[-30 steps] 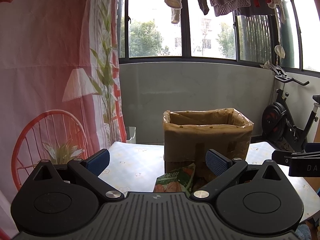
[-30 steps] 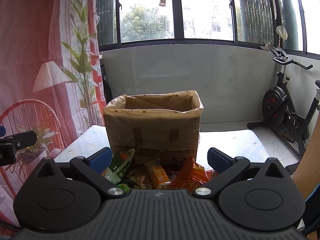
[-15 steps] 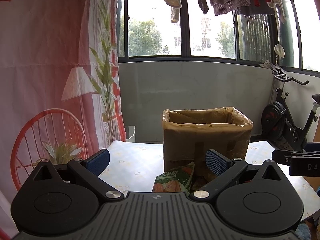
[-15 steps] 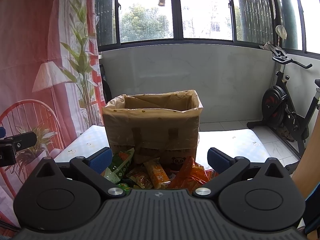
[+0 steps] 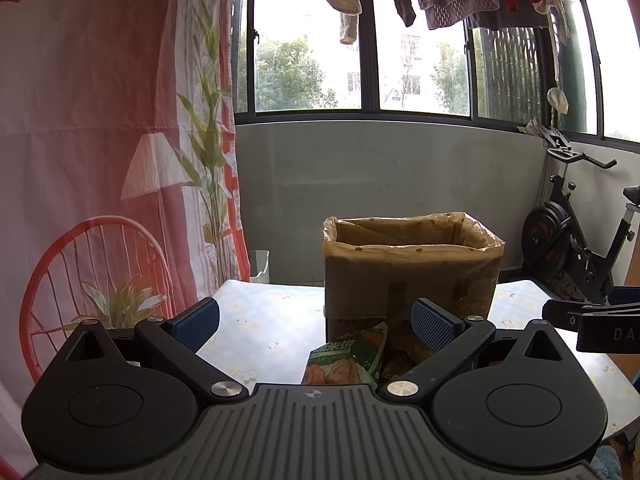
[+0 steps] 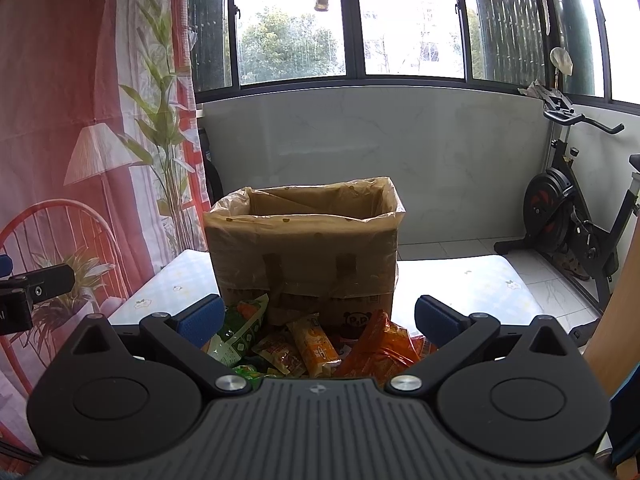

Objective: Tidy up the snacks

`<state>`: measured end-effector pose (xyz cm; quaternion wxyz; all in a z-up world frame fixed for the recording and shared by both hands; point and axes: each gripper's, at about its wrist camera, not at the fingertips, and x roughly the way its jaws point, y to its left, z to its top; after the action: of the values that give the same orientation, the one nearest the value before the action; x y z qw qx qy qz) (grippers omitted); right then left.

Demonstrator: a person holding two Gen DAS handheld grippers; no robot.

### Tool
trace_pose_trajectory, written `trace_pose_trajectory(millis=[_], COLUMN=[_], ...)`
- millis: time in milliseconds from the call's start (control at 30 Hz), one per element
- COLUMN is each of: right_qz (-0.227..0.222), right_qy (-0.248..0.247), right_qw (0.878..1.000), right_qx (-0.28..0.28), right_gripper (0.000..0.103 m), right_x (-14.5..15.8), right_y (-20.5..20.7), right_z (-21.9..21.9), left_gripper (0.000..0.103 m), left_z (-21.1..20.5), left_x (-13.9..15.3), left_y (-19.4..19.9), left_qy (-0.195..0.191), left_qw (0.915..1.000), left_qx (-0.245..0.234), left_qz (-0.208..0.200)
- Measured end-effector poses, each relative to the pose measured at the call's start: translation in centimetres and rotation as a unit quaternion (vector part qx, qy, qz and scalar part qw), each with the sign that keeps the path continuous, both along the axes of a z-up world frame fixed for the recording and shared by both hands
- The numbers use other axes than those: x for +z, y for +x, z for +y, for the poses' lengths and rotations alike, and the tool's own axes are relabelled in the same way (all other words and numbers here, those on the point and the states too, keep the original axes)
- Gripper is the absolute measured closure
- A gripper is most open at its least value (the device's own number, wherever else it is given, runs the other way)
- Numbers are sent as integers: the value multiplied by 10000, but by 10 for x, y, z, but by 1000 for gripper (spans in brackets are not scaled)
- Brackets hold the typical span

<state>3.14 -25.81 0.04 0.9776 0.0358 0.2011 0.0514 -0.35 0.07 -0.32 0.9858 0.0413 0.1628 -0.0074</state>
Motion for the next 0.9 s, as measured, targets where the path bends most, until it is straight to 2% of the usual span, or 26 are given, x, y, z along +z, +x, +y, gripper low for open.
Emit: trace_pose_trajectory(millis=[533, 633, 767, 900], right_qz=[18, -168, -806, -962], right_qy=[55, 179, 453, 454], right_qw=[10000, 9997, 9957, 9943], right_qx=[-1, 7, 7, 82], right_gripper=[0, 0, 0, 0], right_x=[-5, -6, -13, -24], right_y=[2, 3, 7, 24], right_z=[-2, -8, -24, -28], left_gripper=[0, 0, 0, 0], left_z=[6, 9, 13, 15], left_x=[-6, -6, -7, -16], left_y=[9, 13, 23, 42], left_qy=[-131, -133, -109, -163], left_qw=[9998, 9999, 9997, 9993], left_qx=[-43, 3, 96, 196], left_qz=[140, 45, -219, -289])
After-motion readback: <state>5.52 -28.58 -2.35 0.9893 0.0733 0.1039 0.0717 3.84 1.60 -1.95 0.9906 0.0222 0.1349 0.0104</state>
